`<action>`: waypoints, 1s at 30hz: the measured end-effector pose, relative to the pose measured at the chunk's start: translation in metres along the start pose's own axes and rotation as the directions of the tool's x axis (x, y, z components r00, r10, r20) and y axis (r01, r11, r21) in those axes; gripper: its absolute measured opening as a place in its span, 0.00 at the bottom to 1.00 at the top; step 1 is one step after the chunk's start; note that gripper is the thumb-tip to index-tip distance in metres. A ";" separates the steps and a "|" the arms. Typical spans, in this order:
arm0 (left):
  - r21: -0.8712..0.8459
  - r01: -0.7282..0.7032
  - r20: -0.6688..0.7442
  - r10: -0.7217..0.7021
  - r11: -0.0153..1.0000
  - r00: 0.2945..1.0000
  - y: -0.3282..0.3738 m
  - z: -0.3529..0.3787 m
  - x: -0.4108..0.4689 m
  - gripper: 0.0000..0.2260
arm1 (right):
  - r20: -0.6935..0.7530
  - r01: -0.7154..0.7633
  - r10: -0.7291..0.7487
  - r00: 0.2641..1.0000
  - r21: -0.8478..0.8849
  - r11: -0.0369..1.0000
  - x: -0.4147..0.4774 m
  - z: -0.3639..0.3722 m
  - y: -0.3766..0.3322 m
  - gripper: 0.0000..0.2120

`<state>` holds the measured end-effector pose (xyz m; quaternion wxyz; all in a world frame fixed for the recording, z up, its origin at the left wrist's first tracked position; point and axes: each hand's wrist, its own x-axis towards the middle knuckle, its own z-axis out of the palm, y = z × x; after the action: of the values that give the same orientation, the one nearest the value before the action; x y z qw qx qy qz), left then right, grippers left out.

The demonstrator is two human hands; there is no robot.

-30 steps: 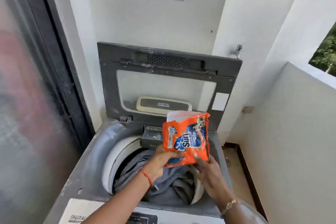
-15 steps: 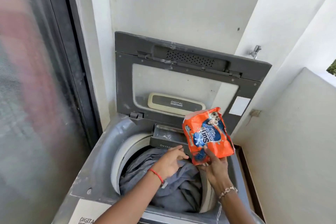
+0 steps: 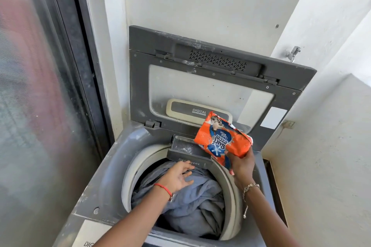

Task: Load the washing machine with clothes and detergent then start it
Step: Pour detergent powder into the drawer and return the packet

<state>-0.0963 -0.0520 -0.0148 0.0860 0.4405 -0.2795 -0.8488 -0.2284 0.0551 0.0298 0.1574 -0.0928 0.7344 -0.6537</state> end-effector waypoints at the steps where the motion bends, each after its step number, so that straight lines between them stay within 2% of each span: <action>1: -0.008 0.001 -0.001 -0.001 1.000 1.000 0.000 0.000 0.000 0.20 | 0.002 0.005 -0.005 1.000 -0.008 1.000 0.000 0.001 -0.001 0.28; 10: -0.037 0.006 -0.010 -0.006 0.999 1.000 -0.002 -0.001 0.002 0.20 | -0.009 0.052 -0.052 0.999 -0.064 0.997 0.004 0.006 -0.002 0.24; 19: -0.071 0.019 0.001 -0.019 0.997 1.000 -0.003 0.003 0.000 0.20 | -0.004 0.051 -0.051 0.999 -0.023 0.998 0.007 0.002 -0.004 0.19; 30: -0.050 0.023 0.022 -0.022 0.999 1.000 -0.003 0.004 0.004 0.20 | 0.004 0.073 -0.073 0.997 -0.033 0.997 0.004 0.005 -0.005 0.18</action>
<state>-0.1015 -0.0496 -0.0179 0.0846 0.4323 -0.2542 -0.8610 -0.2309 0.0488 0.0342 0.1327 -0.1231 0.7411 -0.6466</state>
